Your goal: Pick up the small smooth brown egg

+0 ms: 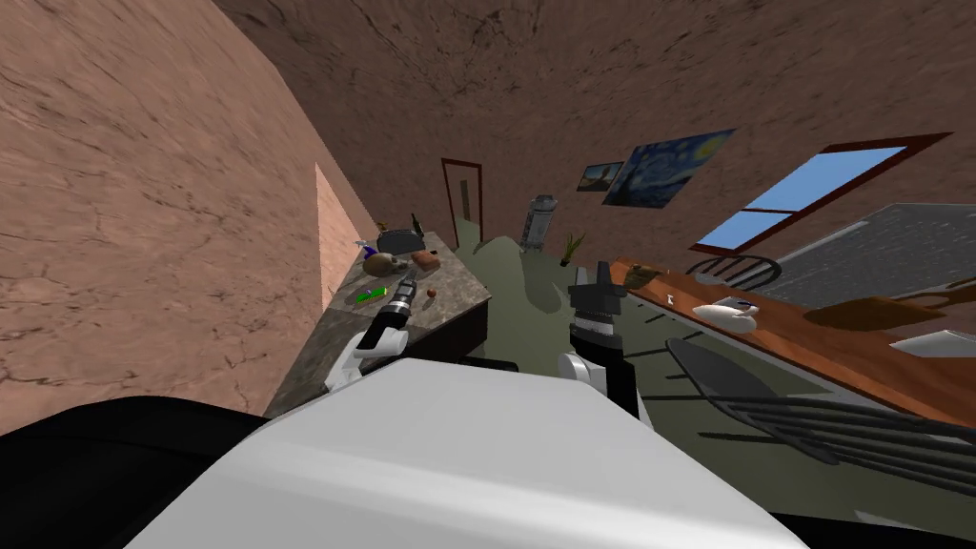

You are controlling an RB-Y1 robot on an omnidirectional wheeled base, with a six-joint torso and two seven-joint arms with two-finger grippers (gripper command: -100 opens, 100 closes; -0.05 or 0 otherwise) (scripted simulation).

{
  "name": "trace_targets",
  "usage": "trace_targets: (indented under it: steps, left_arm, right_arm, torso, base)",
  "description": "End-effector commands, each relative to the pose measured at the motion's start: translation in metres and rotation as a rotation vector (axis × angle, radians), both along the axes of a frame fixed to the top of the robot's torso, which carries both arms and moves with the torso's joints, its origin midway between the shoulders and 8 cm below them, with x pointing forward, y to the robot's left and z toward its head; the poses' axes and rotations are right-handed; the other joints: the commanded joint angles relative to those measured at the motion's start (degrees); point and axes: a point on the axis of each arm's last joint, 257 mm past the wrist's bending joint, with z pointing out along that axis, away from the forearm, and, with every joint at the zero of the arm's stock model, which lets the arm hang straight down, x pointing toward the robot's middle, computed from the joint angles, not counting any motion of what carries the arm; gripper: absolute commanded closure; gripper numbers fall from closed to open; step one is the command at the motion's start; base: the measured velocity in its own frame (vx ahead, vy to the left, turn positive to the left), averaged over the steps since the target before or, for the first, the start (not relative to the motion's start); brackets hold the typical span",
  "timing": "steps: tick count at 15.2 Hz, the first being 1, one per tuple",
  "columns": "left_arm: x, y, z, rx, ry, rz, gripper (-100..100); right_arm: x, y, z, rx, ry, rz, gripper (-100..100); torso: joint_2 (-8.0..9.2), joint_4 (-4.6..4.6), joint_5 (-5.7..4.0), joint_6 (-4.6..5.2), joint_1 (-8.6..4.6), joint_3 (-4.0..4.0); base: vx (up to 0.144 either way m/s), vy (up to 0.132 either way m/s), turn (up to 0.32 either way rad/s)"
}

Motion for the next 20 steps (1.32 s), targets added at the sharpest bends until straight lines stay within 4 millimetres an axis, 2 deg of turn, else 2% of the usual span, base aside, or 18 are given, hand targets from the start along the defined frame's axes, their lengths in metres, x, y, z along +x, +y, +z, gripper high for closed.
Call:
trace_targets:
  steps: [1,3,6,8,9,11,12,14,15,20]
  left_arm:
    - [0.0,0.013,-0.012,0.01,0.044,0.025,-100]
    - [-0.003,0.033,-0.029,0.024,0.111,0.068,-100]
    - [-0.006,0.043,-0.04,0.027,0.151,0.091,-100]
    - [-0.012,0.061,-0.058,0.034,0.217,0.133,-100]
    - [-0.012,0.062,-0.059,0.032,0.222,0.135,-100]
    - [-0.02,0.079,-0.078,0.033,0.291,0.176,-100]
    - [-0.02,0.079,-0.078,0.033,0.291,0.176,-100]
    - [-0.03,0.095,-0.096,0.029,0.356,0.215,-100]
    - [-0.03,0.095,-0.096,0.029,0.356,0.215,-100]
    - [-0.057,0.123,-0.138,0.007,0.497,0.293,-100]
  right_arm:
    - [0.0,0.0,0.0,0.0,0.0,0.0,0]
    - [0.0,0.0,0.0,0.0,0.0,0.0,0]
    - [0.0,0.0,0.0,0.0,0.0,0.0,0]
    - [0.0,0.0,0.0,0.0,0.0,0.0,0]
    - [0.0,0.0,0.0,0.0,0.0,0.0,0]
    - [0.0,0.0,0.0,0.0,0.0,0.0,0]
    - [0.0,0.0,0.0,0.0,0.0,0.0,0]
    - [0.0,0.0,0.0,0.0,0.0,0.0,0]
    - [0.0,0.0,0.0,0.0,0.0,0.0,0]
    - [0.0,0.0,0.0,0.0,0.0,0.0,0]
  torso:
    - [0.0,0.0,0.0,0.0,0.0,0.0]
    - [-0.01,0.0,0.0,-0.03,0.02,0.0]
    - [-0.02,-0.01,0.01,-0.03,0.02,-0.01]
    - [-0.03,-0.01,0.0,-0.04,-0.01,-0.01]
    - [-0.03,-0.01,0.0,-0.03,0.0,-0.02]
    - [-0.04,-0.01,0.0,-0.03,0.01,-0.02]
    - [-0.05,-0.01,0.01,-0.02,0.01,-0.03]
    - [-0.06,-0.01,0.0,-0.04,0.02,-0.03]
    - [-0.05,-0.01,0.01,-0.04,0.02,-0.03]
    - [-0.08,-0.02,0.01,-0.03,0.01,-0.05]
  base:
    - [-0.013,0.017,-0.258]
    - [-0.011,0.014,-0.222]
    - [-0.009,0.012,-0.171]
    - [-0.006,0.012,-0.204]
    - [-0.006,0.015,-0.201]
    - [-0.004,0.013,-0.233]
    - [-0.004,0.015,-0.18]
    - [-0.003,0.014,-0.205]
    - [-0.003,0.016,-0.145]
    - [0.001,0.015,-0.211]
